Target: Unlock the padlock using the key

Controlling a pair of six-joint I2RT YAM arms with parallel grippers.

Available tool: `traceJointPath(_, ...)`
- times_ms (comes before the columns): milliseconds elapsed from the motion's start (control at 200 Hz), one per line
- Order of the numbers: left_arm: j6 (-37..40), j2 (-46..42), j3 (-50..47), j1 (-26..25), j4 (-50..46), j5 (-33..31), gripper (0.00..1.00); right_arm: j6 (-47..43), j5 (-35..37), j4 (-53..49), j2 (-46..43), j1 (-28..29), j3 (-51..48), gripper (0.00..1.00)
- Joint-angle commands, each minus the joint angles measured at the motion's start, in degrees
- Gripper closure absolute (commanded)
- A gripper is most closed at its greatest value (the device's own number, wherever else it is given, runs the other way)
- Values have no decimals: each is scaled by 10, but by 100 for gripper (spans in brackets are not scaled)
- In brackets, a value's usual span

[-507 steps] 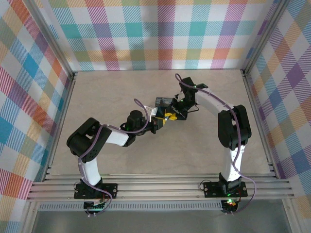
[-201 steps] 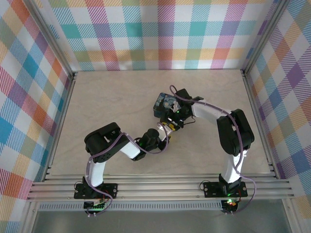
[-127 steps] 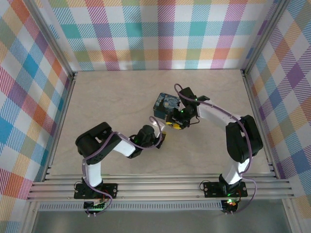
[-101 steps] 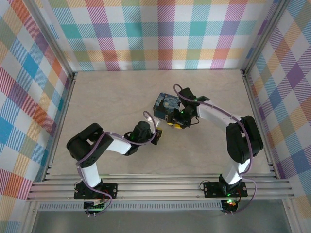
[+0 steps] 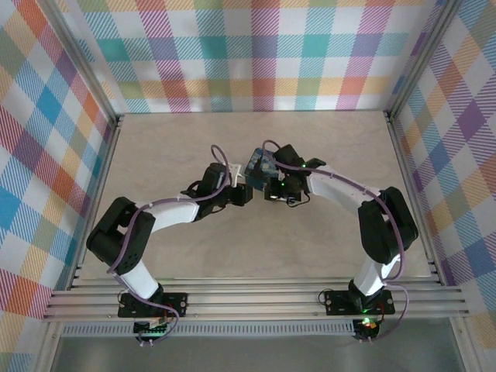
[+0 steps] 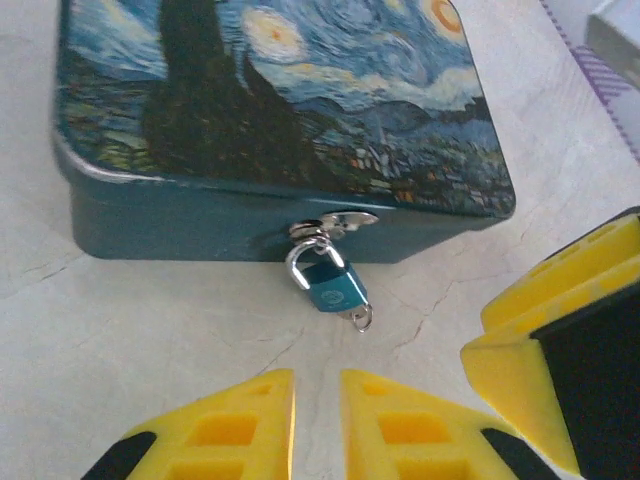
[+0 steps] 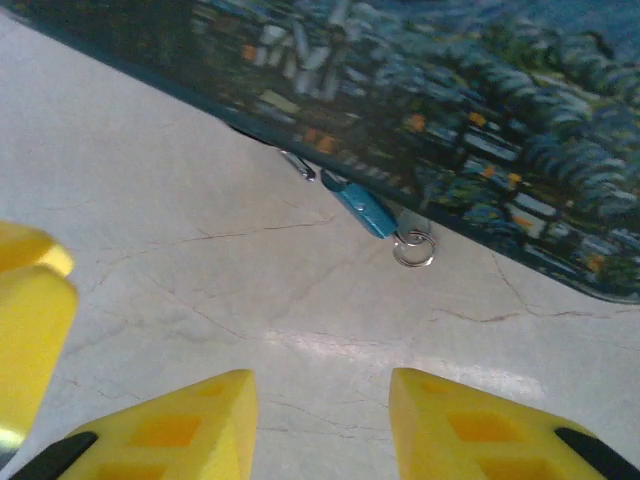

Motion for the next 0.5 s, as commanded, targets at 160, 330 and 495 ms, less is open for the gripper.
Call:
traceJointPath(160,-84,61,49,13,-16,45,80,-57,61,-54,67,27,84,67)
traceJointPath(330,-82,77,69,18,-41,55,81,-66,83,-84,121,30,141,69)
traceJointPath(495,-80,92,86,28,-56,66,81,-72,117,-88,138,30,151,66)
